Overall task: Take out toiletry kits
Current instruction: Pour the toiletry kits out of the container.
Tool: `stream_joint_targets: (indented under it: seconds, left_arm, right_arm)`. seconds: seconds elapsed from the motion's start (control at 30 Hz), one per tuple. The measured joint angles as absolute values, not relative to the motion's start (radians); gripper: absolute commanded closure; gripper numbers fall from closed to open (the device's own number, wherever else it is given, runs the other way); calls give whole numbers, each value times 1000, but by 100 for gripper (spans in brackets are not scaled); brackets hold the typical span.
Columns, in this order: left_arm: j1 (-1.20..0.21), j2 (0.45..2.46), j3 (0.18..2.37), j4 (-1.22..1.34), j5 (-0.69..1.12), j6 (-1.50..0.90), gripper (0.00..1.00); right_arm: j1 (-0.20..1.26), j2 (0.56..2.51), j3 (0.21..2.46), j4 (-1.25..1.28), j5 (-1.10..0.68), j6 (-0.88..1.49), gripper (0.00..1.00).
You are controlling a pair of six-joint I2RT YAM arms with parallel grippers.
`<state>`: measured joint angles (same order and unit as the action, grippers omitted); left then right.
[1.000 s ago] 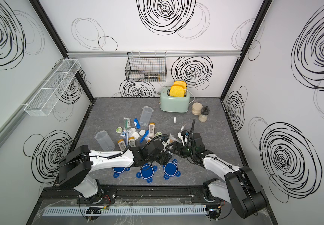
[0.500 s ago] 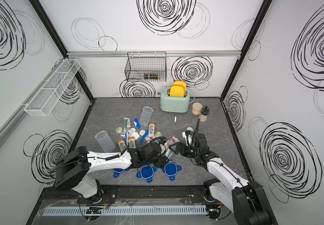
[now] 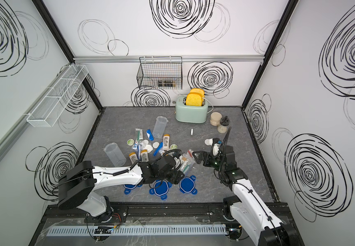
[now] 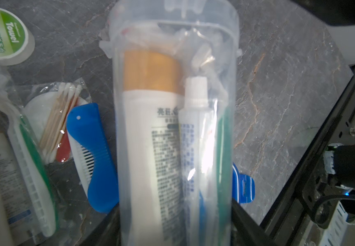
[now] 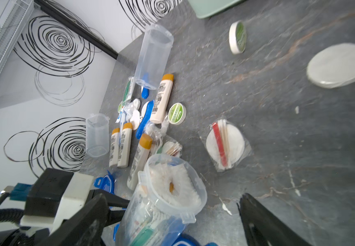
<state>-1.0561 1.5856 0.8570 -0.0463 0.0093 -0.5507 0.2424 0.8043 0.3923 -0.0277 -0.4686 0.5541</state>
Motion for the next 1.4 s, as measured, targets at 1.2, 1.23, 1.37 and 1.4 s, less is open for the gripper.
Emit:
stream_joint_targets:
  seconds: [1.2,1.23,1.37,1.4]
  left_arm:
    - [-990,1562,962,-241,284,-691,92]
    - [-984,1562,963,-245,297,-696,92]
    - [-967,1565,978,-266,338,-705,92]
    - [-965,1565,981,-270,346,-707,92]
  right_arm:
    - [234,602,195,102,-246,447,3]
    - [234,604,195,103,-246,447,3]
    - [234,611,194,106,-246,448,3]
    - [234,613,194,106,-246,447,3]
